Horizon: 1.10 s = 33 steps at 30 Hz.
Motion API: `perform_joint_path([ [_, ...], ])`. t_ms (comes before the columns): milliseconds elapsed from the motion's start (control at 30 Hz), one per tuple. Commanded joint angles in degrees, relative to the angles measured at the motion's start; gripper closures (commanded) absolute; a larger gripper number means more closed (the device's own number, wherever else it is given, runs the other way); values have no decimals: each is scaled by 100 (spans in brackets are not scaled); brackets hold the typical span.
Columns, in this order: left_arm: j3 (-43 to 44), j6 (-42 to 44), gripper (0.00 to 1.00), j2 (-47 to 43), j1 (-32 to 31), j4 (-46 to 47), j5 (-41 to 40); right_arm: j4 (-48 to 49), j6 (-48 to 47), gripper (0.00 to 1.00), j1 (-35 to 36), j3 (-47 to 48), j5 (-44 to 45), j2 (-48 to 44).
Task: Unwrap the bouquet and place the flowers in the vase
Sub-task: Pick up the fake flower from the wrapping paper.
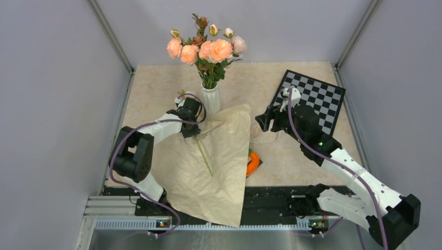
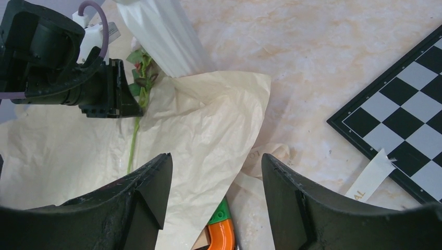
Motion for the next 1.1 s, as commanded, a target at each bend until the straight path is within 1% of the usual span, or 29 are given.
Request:
perform_joint_path([
  [0, 247, -72, 68, 141, -20, 50, -35, 201, 132, 36, -80, 16, -122, 14],
  [533, 166, -113, 75, 377, 12, 267, 25, 226, 294, 36, -78, -18, -266, 11],
  [767, 70, -145, 87, 377, 50, 402, 155, 219, 329, 37, -78, -28, -261, -8],
  [800, 62, -154, 90, 355, 51, 398, 146, 217, 330, 37, -78, -28, -261, -15],
  [867, 60, -153, 99, 309, 55, 371, 114, 207, 338, 37, -78, -28, -263, -22],
  [900, 50, -161, 100, 273, 49, 356, 96, 208, 357, 37, -76, -30, -260, -25],
  [1067, -92, -206, 100, -137, 52, 437, -93, 201, 413, 37, -78, -45, -269, -72],
])
